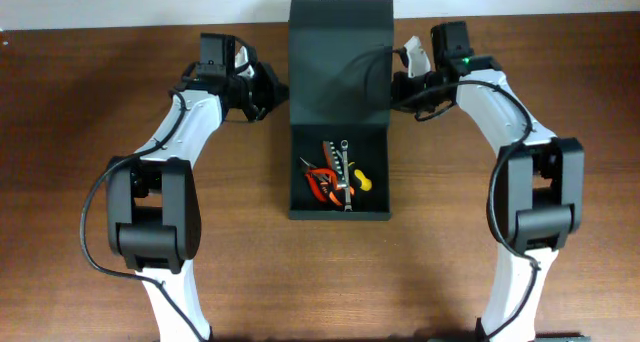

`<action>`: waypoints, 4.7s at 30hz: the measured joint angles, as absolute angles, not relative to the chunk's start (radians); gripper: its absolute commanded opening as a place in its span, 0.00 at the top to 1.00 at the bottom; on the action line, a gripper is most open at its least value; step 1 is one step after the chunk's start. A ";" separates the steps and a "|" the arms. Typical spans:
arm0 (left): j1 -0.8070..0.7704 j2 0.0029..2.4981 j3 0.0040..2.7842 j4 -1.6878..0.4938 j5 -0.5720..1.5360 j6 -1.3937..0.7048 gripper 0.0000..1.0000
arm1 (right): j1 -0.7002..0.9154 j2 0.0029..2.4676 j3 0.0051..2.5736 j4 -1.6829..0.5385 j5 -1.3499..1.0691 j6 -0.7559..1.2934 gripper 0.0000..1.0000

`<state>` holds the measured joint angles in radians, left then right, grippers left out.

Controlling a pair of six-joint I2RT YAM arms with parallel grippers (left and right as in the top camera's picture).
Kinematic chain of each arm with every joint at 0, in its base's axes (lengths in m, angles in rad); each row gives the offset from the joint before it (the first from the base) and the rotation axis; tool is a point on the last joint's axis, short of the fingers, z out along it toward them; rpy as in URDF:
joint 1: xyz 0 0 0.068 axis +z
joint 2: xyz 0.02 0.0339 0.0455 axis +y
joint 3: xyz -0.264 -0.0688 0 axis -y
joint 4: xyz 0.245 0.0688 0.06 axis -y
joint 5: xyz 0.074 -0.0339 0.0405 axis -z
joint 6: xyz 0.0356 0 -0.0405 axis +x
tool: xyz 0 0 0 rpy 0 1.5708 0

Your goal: Pack container

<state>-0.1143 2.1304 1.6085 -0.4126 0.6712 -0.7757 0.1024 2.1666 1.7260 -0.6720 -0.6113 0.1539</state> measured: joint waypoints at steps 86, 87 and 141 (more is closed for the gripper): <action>-0.130 1.612 1.846 -1.382 0.302 -0.213 0.01 | 0.178 1.424 1.732 -1.425 -0.415 -0.253 0.01; -0.130 1.561 1.847 -1.398 0.290 -0.212 0.01 | 0.178 1.382 1.731 -1.428 -0.415 -0.264 0.01; -0.122 0.390 1.133 -1.278 -0.011 -0.289 0.01 | 0.178 0.441 1.232 -1.418 -0.431 -0.284 0.01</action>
